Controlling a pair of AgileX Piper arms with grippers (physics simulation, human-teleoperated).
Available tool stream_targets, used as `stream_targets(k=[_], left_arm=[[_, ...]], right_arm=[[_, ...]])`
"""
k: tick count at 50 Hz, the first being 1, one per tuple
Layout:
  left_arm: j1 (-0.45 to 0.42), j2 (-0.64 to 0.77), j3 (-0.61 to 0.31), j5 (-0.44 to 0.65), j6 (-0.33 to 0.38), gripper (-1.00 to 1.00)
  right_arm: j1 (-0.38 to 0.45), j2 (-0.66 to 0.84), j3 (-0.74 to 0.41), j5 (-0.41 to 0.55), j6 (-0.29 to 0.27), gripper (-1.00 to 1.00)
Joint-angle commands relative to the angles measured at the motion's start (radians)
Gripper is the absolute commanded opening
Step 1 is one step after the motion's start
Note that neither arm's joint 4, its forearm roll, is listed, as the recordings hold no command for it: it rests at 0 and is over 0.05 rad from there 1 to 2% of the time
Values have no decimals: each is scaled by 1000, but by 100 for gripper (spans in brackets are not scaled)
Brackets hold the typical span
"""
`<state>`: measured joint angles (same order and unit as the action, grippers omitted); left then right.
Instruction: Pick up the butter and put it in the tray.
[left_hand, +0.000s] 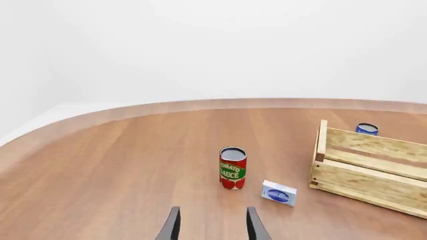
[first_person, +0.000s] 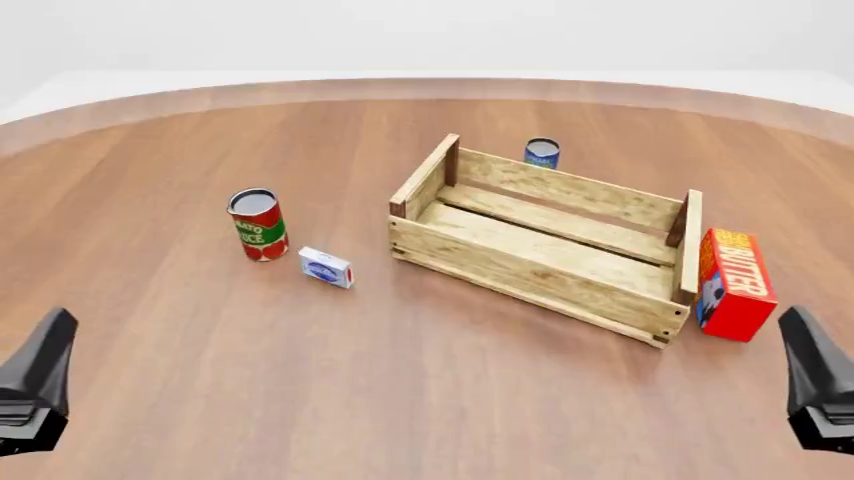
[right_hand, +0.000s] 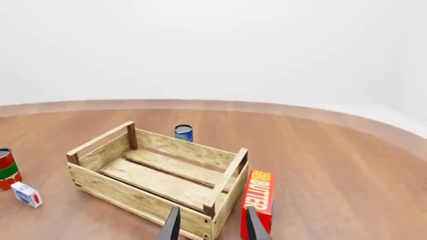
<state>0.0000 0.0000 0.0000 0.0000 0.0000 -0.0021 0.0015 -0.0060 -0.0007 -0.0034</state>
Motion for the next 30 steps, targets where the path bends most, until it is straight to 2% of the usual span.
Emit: stream_targets(k=[1,3,16,30], left_arm=[[0,0,0,0,0,100],[0,0,0,0,0,100],[0,0,0,0,0,100],[0,0,0,0,0,100]], right_arm=[[-2,0,-16,9,-12,100],[-6,0,-13,13,-31,100],[-50,5,-14,15,-40,100],[-86,86,4,-71,-42,100]])
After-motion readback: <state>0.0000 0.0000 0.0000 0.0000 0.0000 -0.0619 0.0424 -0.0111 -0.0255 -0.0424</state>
